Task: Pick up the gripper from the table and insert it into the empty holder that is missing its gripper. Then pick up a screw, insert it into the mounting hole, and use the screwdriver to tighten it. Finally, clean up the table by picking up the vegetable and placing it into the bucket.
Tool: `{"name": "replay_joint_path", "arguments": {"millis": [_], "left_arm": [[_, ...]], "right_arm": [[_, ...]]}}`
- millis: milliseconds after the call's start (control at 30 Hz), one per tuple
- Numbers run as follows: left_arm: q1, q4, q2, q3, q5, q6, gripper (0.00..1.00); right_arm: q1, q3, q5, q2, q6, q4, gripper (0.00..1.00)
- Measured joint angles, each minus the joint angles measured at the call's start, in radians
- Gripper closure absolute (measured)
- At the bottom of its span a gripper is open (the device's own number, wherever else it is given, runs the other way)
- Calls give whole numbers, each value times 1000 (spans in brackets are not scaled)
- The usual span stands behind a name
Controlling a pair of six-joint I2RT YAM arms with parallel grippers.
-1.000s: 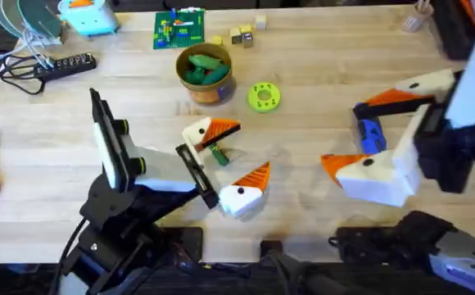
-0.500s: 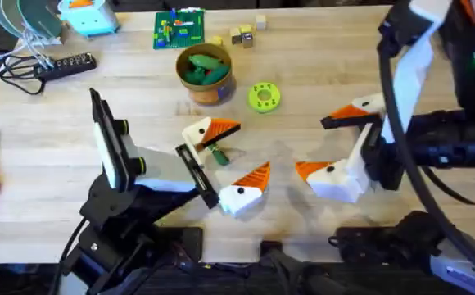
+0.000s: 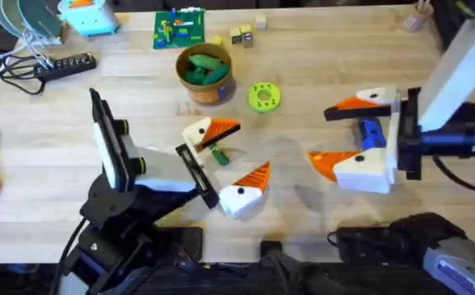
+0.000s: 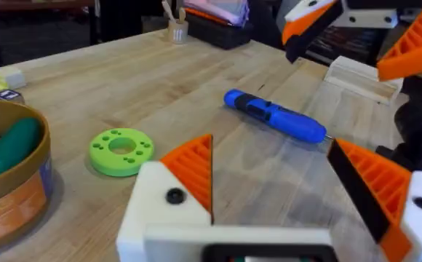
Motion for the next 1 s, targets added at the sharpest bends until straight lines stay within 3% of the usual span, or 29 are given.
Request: {"name": "replay_joint_path", "arguments": {"millis": [67,233,333,400,467,500,1000], "left_arm": [[0,0,0,0,0,0,17],[0,0,0,0,0,0,148],[0,0,0,0,0,1,434],[0,0,0,0,0,5,716],[0,0,0,0,0,7,930],[0,0,0,0,0,8,978],[0,0,0,0,0,8,985]], "right_arm": [[-46,-4,-52,0,-23,0,8],[-97,-6,-114,0,-98,0,8],[-98,-6,-137,0,-156,0,8],[-98,-6,-154,0,-182,0,8],[-98,-6,-173,0,-201,0,8],[-98,-6,-179,0,-209,1,8],[-98,-7,-192,0,-237,45,8]]}}
